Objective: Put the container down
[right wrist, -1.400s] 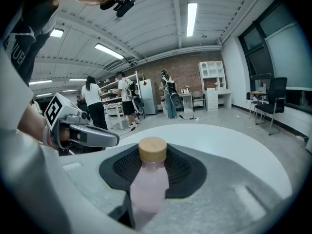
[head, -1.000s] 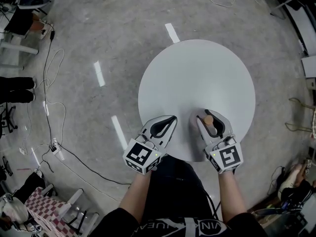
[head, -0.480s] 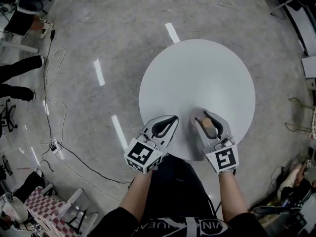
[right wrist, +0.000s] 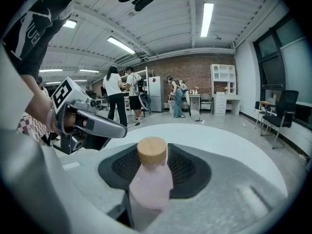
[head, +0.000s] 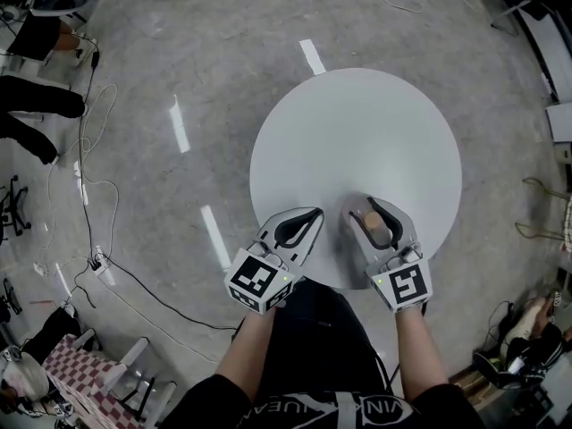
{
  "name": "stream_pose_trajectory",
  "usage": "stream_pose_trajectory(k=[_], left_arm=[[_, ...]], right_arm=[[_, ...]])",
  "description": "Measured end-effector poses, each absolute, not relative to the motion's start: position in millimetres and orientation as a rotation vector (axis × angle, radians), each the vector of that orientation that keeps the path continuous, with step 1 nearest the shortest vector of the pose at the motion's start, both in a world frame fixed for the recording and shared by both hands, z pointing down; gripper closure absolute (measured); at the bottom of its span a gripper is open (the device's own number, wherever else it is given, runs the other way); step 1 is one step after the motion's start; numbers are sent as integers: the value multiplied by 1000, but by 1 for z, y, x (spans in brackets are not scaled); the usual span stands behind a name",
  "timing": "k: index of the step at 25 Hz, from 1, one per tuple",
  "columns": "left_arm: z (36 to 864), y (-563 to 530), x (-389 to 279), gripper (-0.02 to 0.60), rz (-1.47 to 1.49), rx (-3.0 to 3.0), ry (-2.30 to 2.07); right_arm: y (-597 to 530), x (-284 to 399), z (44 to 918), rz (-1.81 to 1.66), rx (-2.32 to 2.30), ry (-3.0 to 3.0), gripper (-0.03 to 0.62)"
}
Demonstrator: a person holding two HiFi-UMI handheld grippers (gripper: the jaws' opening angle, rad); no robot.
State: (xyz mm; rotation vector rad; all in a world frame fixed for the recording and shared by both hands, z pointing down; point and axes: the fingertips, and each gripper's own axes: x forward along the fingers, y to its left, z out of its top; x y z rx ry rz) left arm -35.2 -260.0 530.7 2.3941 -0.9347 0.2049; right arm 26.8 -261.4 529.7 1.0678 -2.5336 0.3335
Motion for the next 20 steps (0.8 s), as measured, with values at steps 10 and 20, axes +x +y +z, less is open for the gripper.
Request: stream_pose_trajectory(k=[10, 20], left_arm=[[529, -251, -29, 568, 209, 2399, -924], [519, -232, -24, 568, 205, 2418, -935]], right_arm=[[-255, 34, 529, 381, 1087, -2541, 325], [-236, 50, 522, 395, 1131, -2531, 318]])
